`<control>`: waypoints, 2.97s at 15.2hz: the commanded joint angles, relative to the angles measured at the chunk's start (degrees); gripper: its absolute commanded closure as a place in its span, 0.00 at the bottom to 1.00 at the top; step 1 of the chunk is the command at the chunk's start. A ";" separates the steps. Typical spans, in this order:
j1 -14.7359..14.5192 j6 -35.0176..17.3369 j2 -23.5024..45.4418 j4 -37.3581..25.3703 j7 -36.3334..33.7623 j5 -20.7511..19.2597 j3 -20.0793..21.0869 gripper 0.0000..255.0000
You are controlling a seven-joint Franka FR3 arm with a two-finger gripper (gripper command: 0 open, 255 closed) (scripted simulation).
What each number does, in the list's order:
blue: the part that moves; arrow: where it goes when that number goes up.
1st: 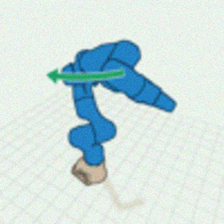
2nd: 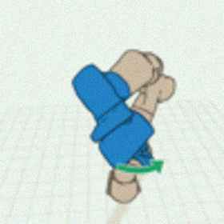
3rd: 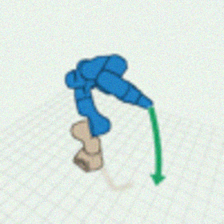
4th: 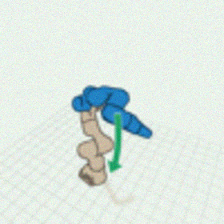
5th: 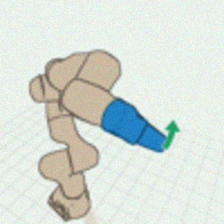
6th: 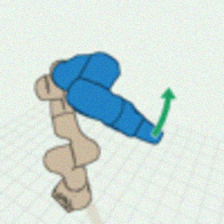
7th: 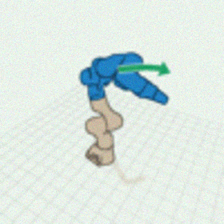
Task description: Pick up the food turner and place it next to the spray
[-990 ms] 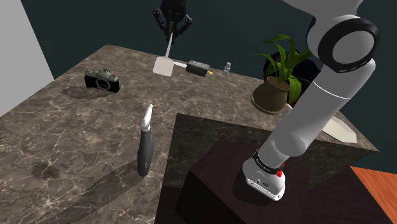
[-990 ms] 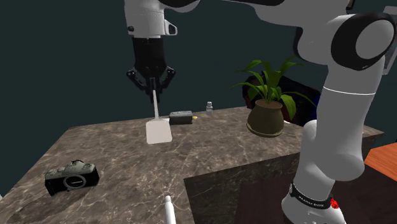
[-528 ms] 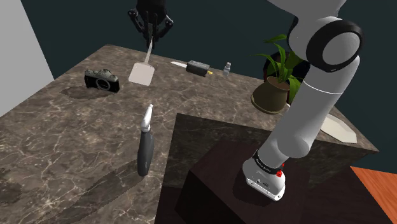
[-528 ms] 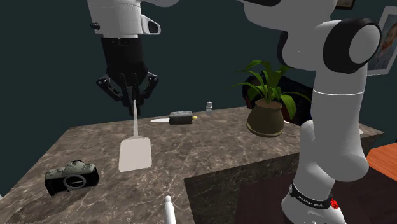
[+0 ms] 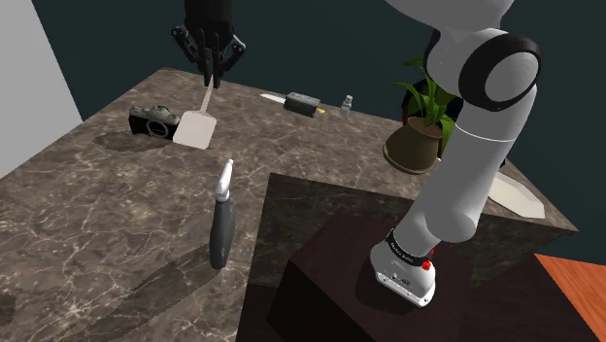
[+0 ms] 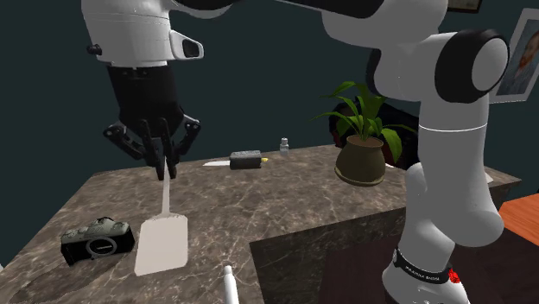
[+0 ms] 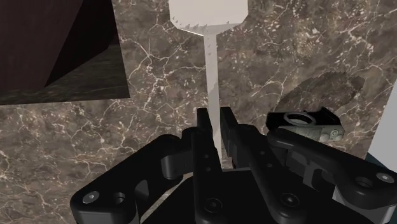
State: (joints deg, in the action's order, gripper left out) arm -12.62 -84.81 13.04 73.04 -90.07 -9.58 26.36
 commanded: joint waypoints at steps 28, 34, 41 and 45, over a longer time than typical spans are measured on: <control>2.11 -23.79 -3.20 26.68 -1.05 1.10 -0.69 1.00; 2.09 -28.09 -2.23 30.15 -1.71 0.43 -0.85 1.00; 1.95 -32.94 -0.55 33.56 -2.69 -0.69 -1.12 1.00; 1.81 -35.63 0.66 35.20 -3.35 -1.50 -1.34 1.00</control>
State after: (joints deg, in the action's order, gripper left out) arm -10.81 -119.71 13.40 107.79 -93.30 -10.87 25.10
